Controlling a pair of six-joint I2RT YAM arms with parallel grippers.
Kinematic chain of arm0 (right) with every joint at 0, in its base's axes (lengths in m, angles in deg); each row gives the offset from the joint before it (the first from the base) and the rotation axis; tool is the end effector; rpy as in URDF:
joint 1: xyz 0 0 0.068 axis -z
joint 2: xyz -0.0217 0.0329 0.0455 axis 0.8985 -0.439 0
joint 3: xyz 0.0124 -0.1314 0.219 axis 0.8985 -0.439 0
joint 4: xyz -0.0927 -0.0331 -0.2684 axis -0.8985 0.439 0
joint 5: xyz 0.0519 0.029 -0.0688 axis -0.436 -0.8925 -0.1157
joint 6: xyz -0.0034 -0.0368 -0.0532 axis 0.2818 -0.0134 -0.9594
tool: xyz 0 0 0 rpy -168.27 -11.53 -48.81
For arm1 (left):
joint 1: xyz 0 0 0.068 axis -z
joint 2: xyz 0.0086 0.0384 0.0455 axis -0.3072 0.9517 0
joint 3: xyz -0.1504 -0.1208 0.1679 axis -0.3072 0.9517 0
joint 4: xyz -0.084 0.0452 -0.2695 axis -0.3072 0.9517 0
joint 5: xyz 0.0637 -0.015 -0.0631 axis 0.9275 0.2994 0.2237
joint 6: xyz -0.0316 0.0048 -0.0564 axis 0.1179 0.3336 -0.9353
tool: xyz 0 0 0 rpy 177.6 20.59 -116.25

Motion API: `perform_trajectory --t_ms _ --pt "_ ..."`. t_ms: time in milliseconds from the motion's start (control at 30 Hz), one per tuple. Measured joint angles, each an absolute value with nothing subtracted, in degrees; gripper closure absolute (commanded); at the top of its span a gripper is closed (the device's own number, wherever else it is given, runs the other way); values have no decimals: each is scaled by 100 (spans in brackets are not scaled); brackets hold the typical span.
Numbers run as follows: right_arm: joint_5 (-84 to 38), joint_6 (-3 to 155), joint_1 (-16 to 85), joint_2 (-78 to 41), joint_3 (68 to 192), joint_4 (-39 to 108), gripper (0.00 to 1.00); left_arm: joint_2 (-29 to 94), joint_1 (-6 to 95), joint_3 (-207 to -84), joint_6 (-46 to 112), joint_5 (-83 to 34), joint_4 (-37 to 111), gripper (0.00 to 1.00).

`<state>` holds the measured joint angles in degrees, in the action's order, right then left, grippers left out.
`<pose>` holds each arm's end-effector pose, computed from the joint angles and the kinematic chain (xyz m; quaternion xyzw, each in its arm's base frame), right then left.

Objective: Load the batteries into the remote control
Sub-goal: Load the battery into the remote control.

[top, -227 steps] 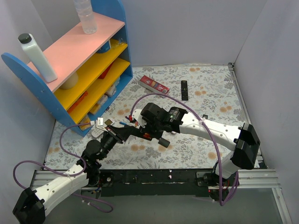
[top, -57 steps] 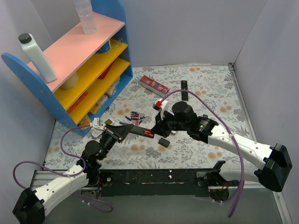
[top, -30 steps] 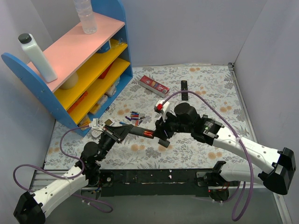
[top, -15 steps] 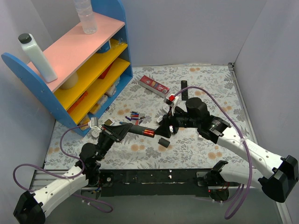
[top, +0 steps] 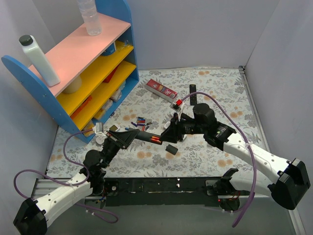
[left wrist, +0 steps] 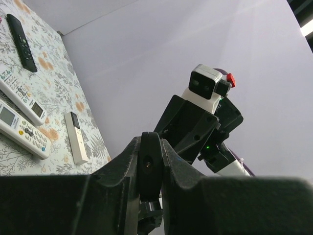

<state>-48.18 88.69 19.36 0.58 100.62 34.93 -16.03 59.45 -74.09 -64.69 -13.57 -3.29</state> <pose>0.1895 0.2257 0.2803 -0.3337 0.7153 0.4964 0.3613 0.1436 -0.1238 0.1946 -0.3493 0.4874 -0.7704 0.2165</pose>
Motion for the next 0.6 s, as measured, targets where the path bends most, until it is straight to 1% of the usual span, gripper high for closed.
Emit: perform_trajectory --t_ms 100,267,367,400,467,500,600 --pt "-4941 9009 1954 2 10005 3336 68 -1579 5943 -7409 -6417 -1359 -331 100" --pt "-5046 9153 1973 -101 9951 3211 68 -1561 5941 -7409 -6316 -1359 -333 100" --pt "-5059 9162 1978 -175 9951 3213 59 -1533 5936 -7409 -6240 -1359 -333 100" --pt "-5057 9153 1980 -199 9951 3215 51 -1515 5936 -7409 -6218 -1362 -333 100" --pt "-5019 9105 1980 -241 9951 3242 43 -1485 5936 -7409 -6189 -1381 -320 100" --pt "-4982 9055 1980 -254 9951 3272 36 -1474 5938 -7409 -6189 -1381 -303 100" --pt "-4781 8834 1980 -252 9962 3508 27 -1467 5943 -7414 -6213 -1338 -161 100"
